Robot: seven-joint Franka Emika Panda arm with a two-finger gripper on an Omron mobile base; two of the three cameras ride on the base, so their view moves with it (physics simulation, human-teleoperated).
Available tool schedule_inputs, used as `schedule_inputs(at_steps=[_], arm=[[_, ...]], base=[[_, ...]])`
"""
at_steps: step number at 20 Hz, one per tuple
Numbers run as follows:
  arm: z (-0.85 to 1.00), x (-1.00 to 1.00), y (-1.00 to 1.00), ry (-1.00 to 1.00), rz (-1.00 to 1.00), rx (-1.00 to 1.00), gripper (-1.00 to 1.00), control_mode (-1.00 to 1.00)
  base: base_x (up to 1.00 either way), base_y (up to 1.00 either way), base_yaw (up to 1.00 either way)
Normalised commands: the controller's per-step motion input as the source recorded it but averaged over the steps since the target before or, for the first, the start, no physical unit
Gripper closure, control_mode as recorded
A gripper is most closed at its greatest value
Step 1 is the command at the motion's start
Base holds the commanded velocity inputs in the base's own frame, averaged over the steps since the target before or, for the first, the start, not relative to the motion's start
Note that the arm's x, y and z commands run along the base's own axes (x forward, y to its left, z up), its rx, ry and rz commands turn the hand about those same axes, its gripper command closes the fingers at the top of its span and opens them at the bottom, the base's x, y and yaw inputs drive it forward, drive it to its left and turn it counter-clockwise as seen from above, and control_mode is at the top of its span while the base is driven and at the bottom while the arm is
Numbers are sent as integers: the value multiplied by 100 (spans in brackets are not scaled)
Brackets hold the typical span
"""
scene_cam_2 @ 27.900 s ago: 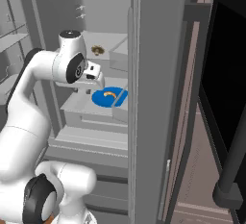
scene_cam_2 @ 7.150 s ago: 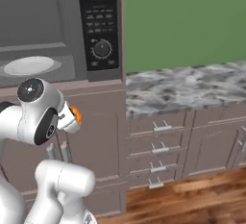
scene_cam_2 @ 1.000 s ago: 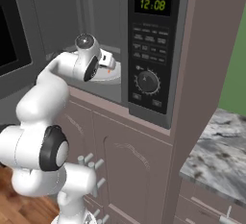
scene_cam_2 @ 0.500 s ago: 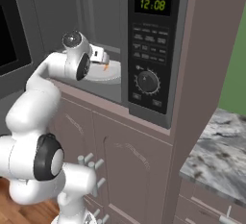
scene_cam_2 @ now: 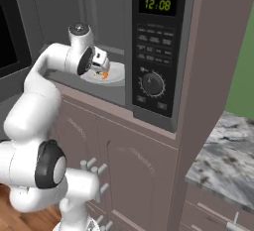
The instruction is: Transport the shrimp from the fridge to the microwave and turn on the microwave.
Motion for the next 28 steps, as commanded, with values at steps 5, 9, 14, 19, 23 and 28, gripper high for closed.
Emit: schedule_inputs(at_steps=[5,9,14,19,23,28], arm=[[20,-11,-2,21,0,23,-100,-100],[41,-90,14,-40,0,-5,-100,-100],[-21,-100,10,-83,0,-13,-100,-100],[-30,-100,10,-63,-1,-16,-100,-100],[-2,-99,21,-42,-2,-38,-100,-100],[0,-93,27,-25,0,-52,-100,-100]], base=[[0,0,0],[0,0,0],[0,0,0],[0,0,0],[0,0,0],[0,0,0]])
